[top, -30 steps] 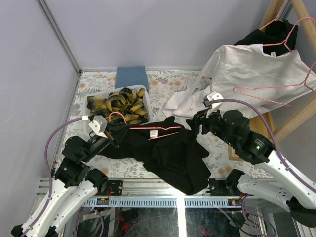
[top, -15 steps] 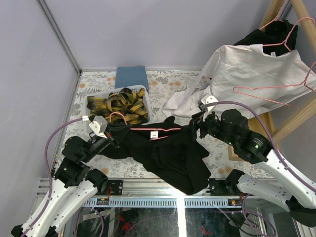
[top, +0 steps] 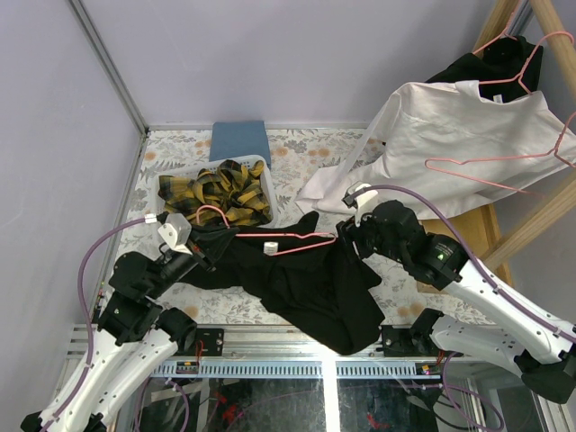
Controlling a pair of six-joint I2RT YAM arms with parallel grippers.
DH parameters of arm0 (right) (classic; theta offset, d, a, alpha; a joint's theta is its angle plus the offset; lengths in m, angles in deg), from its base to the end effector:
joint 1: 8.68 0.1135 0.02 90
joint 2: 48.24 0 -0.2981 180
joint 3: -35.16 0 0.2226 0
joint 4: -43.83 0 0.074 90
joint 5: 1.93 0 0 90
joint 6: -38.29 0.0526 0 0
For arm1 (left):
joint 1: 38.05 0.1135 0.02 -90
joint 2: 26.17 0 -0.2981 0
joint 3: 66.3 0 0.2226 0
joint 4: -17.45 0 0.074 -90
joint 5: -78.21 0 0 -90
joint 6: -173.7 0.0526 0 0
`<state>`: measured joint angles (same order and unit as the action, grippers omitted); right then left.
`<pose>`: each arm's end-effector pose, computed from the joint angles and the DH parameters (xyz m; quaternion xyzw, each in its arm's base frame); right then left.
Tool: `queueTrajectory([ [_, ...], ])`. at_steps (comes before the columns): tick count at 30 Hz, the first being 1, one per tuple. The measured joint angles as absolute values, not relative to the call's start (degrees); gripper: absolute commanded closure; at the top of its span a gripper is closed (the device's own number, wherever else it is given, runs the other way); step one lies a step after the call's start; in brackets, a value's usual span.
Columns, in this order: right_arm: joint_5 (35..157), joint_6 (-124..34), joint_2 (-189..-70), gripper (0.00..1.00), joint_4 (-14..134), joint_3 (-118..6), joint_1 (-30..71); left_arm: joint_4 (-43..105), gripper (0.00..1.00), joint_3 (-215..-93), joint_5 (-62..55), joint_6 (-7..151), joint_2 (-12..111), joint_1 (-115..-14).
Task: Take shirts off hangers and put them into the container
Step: Remove the shirt from the hanger.
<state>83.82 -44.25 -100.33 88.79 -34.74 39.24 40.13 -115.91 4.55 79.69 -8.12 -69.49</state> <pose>0.1110 0.1171 0.3591 -0.2767 0.8068 0.2141 0.4761 0.0343 -0.0383 0.3416 0.2575 0.5997 -0.3170 0.6882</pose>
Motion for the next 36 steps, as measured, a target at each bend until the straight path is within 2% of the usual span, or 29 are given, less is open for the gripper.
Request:
queueTrajectory([
  [8,82.6,-44.8,-99.3,0.29,89.4,-34.8,39.2,40.0,1.0,-115.9,4.2,79.7,-8.5,-69.5],
  [11,85.4,-45.7,-96.6,0.23,87.7,-35.0,39.2,40.0,1.0,-115.9,4.8,79.7,-8.1,-69.5],
  [15,92.6,-46.9,-95.5,0.21,84.7,-37.5,39.2,39.4,1.0,-116.0,7.6,79.7,-5.1,-69.5],
  [22,110.1,-46.9,-107.6,0.22,82.2,-45.6,39.3,39.4,1.0,-116.0,14.7,79.7,0.4,-69.5],
  [26,114.1,-46.8,-117.5,0.24,82.8,-46.3,41.8,39.2,1.0,-116.0,18.0,79.7,1.5,-69.5],
  [31,114.3,-47.2,-124.4,0.48,84.5,-46.4,47.8,39.1,0.97,-116.3,21.0,79.6,2.5,-69.5],
  [34,114.0,-46.7,-125.2,0.75,84.5,-46.7,48.6,39.0,0.96,-116.7,22.1,79.5,3.0,-69.5],
  [35,113.6,-46.4,-125.0,0.83,84.3,-46.7,48.6,38.9,0.91,-116.7,22.5,79.5,3.2,-69.5],
  [36,113.1,-46.0,-124.6,0.92,84.2,-46.7,48.6,38.9,0.83,-116.7,22.8,79.5,3.4,-69.5],
])
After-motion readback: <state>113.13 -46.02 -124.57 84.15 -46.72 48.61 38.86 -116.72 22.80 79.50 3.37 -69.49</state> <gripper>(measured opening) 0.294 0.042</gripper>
